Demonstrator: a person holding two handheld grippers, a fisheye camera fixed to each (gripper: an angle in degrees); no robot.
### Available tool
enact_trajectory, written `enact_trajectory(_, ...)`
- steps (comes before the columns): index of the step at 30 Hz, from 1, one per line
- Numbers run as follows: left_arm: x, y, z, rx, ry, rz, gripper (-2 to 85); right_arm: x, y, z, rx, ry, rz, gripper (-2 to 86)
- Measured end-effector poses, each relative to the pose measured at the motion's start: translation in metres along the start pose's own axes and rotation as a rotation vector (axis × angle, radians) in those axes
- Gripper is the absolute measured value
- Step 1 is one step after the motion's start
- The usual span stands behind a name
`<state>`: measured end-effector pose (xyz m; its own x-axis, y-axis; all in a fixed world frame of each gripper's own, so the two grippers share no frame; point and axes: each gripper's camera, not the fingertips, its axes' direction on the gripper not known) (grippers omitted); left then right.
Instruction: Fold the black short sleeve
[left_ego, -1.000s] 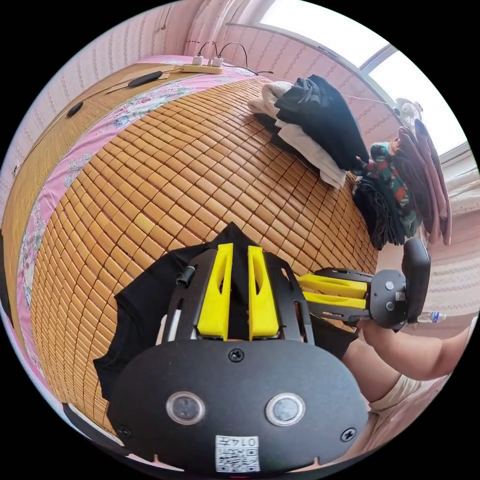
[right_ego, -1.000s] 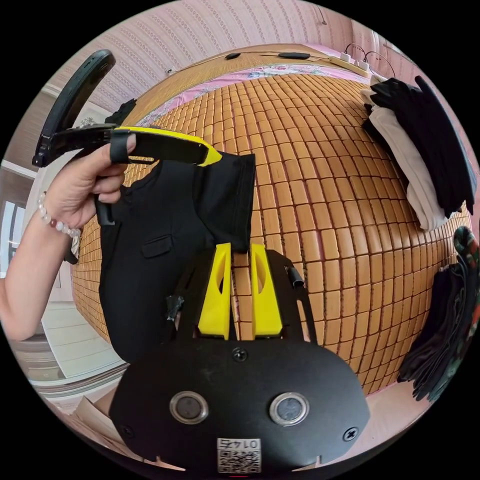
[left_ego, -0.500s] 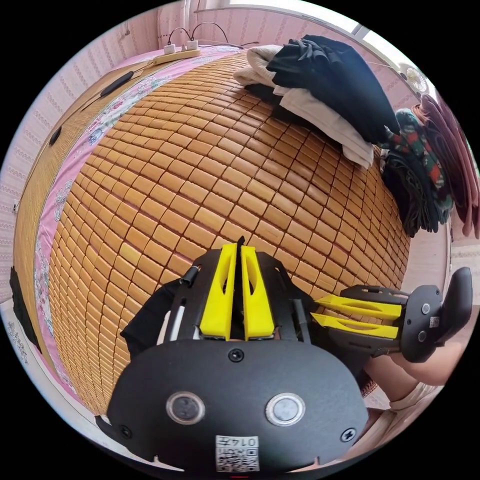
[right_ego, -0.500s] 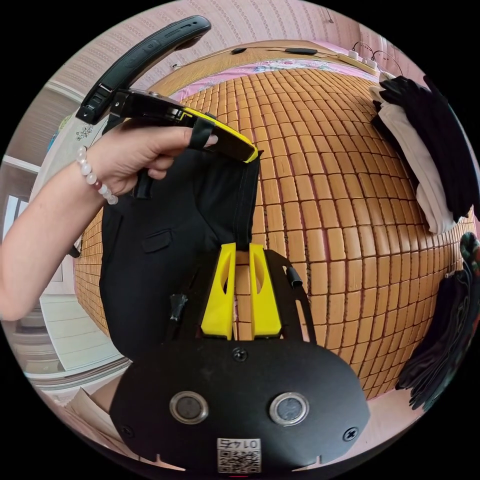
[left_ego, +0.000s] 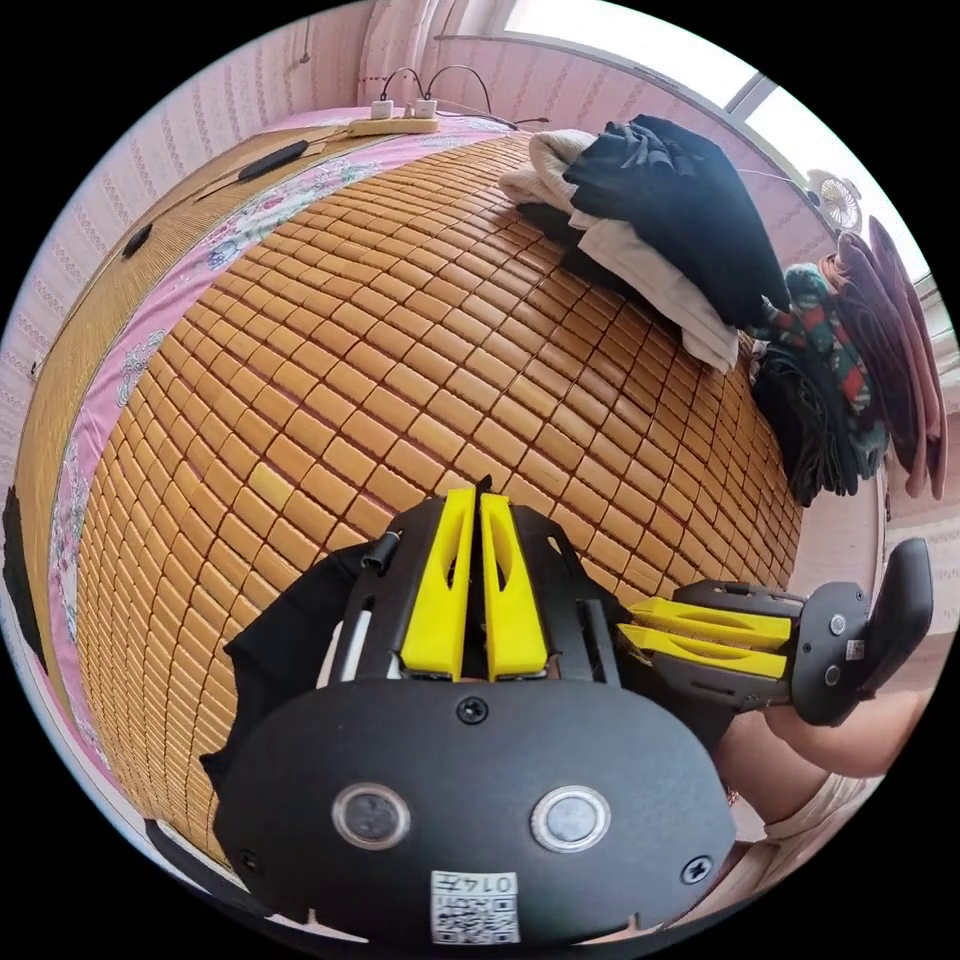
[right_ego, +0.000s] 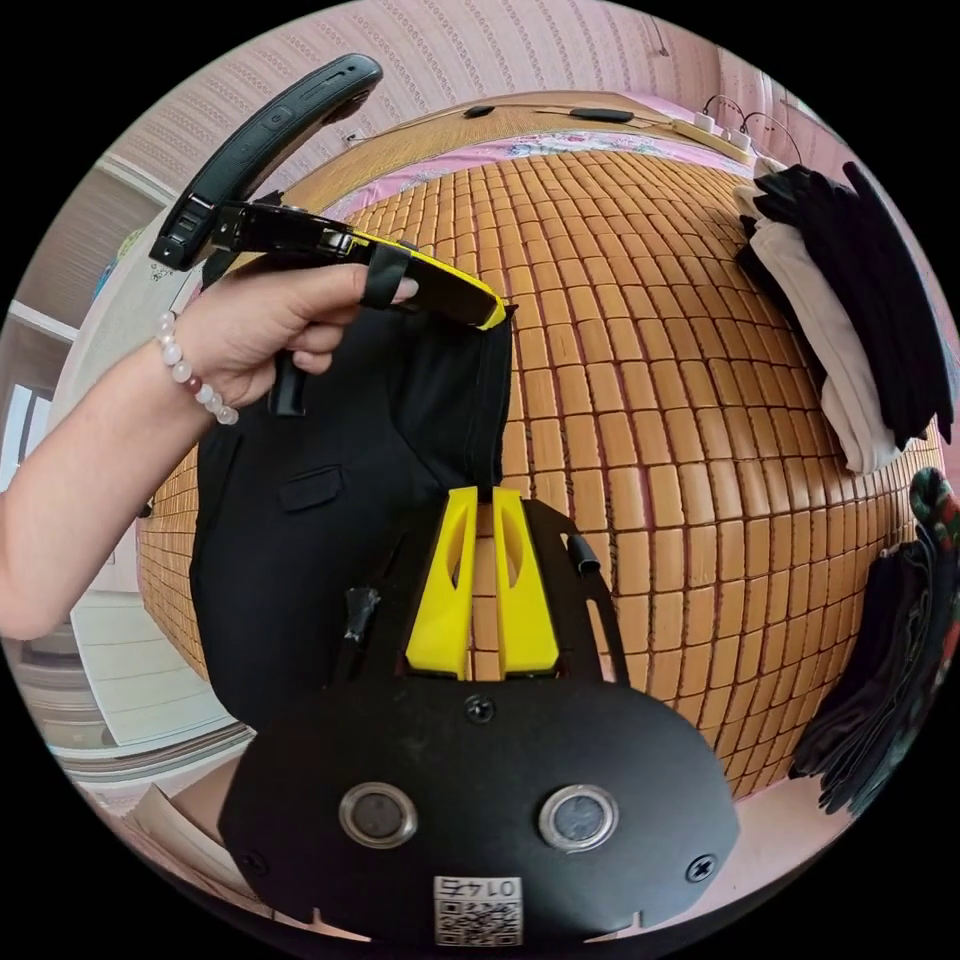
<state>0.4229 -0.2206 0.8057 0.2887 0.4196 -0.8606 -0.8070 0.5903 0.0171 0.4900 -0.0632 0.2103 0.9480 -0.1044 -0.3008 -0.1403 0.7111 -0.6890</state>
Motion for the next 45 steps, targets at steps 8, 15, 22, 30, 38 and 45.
enact_trajectory(8,-0.054,0.123,-0.116,0.203,-0.001,-0.191,-0.1,-0.038,0.009,-0.043,0.095,-0.117,-0.288,1.8)
enact_trajectory(15,-0.094,0.208,-0.121,0.076,0.053,-0.391,3.5,-0.057,0.026,-0.025,-0.086,-0.123,-0.43,1.8)
enact_trajectory(22,-0.114,0.2,-0.133,0.136,0.061,-0.433,5.9,-0.066,-0.03,-0.014,-0.008,-0.091,-0.395,4.4)
enact_trajectory(30,-0.129,0.187,-0.135,0.04,0.063,-0.481,-0.3,-0.066,-0.105,0.01,0.037,-0.059,-0.32,6.9)
enact_trajectory(38,-0.126,0.206,-0.183,0.043,-0.051,-0.451,-0.9,-0.067,-0.145,0.022,0.015,-0.066,-0.319,8.1)
enact_trajectory(45,-0.148,0.24,-0.223,0.103,0.107,-0.582,0.3,-0.078,-0.166,0.046,-0.039,-0.073,-0.353,7.2)
